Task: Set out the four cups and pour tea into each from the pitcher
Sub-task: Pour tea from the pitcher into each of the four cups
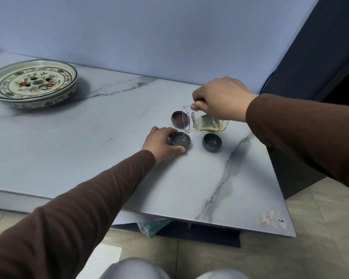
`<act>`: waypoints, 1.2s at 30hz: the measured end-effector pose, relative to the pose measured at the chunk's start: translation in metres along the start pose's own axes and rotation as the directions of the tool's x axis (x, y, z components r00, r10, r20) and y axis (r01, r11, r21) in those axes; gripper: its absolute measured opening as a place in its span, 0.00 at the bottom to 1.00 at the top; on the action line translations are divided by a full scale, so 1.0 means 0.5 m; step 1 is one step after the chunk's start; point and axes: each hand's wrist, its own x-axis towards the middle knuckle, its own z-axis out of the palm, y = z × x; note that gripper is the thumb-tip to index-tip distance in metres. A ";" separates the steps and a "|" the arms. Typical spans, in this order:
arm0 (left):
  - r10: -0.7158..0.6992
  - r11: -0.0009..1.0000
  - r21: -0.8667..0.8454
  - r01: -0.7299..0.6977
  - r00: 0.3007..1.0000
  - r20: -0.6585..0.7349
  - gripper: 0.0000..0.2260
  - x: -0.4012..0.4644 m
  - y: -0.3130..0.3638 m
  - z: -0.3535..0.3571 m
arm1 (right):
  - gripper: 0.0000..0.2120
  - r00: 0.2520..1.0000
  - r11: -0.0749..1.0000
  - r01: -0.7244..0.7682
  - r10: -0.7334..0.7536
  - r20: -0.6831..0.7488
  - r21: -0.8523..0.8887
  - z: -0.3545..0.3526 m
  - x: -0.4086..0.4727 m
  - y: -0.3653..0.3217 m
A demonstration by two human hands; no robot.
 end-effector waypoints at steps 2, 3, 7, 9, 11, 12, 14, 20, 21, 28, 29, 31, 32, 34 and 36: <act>-0.004 1.000 0.000 0.004 1.000 0.005 0.27 -0.001 0.001 -0.001 | 0.15 1.000 1.000 -0.003 0.003 -0.005 0.004 0.001 0.000 0.000; -0.003 1.000 0.005 0.003 1.000 0.007 0.27 -0.002 0.002 -0.001 | 0.14 1.000 1.000 -0.006 0.006 -0.008 0.009 0.001 -0.001 0.001; -0.006 1.000 0.022 0.006 1.000 0.011 0.28 -0.004 0.005 -0.004 | 0.14 0.998 0.996 -0.064 0.065 -0.010 0.069 0.010 -0.014 0.010; -0.008 1.000 0.022 0.008 1.000 0.012 0.28 -0.005 0.007 -0.004 | 0.13 0.992 0.981 -0.128 0.127 0.015 0.144 0.019 -0.029 0.022; -0.012 1.000 0.028 0.012 1.000 0.013 0.28 -0.006 0.009 -0.004 | 0.13 0.980 0.952 -0.198 0.192 0.049 0.233 0.033 -0.048 0.038; -0.015 0.999 0.031 0.015 1.000 0.012 0.28 -0.007 0.009 -0.004 | 0.13 0.972 0.932 -0.237 0.228 0.063 0.276 0.040 -0.058 0.046; -0.019 0.999 0.043 0.019 1.000 0.013 0.28 -0.007 0.011 -0.003 | 0.14 0.948 0.873 -0.317 0.308 0.085 0.370 0.059 -0.078 0.063; 0.023 0.989 0.146 -0.029 0.999 0.039 0.35 0.001 0.031 -0.013 | 0.16 0.858 0.488 -0.441 0.476 0.194 0.753 0.093 -0.117 0.114; 0.043 0.989 0.142 -0.047 0.999 0.026 0.34 0.007 0.039 -0.017 | 0.16 0.842 0.434 -0.447 0.500 0.203 0.782 0.092 -0.120 0.125; 0.165 0.963 0.219 -0.158 0.986 -0.012 0.28 0.121 0.124 -0.021 | 0.15 0.820 0.488 -0.417 0.566 0.086 0.767 0.071 -0.116 0.202; 0.170 0.951 0.258 -0.168 0.985 0.014 0.28 0.141 0.136 -0.015 | 0.15 0.824 0.521 -0.425 0.562 0.078 0.741 0.071 -0.113 0.213; 0.175 0.915 0.356 -0.191 0.981 0.077 0.29 0.179 0.156 0.000 | 0.15 0.827 0.574 -0.446 0.557 0.072 0.687 0.073 -0.107 0.232; 0.170 0.892 0.405 -0.199 0.980 0.107 0.30 0.193 0.161 0.007 | 0.15 0.828 0.597 -0.458 0.555 0.073 0.658 0.075 -0.104 0.238; 0.143 0.854 0.479 -0.204 0.977 0.161 0.32 0.217 0.169 0.024 | 0.15 0.831 0.635 -0.482 0.550 0.085 0.604 0.077 -0.096 0.248; 0.101 0.835 0.516 -0.192 0.975 0.199 0.34 0.234 0.170 0.039 | 0.14 0.836 0.677 -0.500 0.539 0.098 0.541 0.080 -0.086 0.255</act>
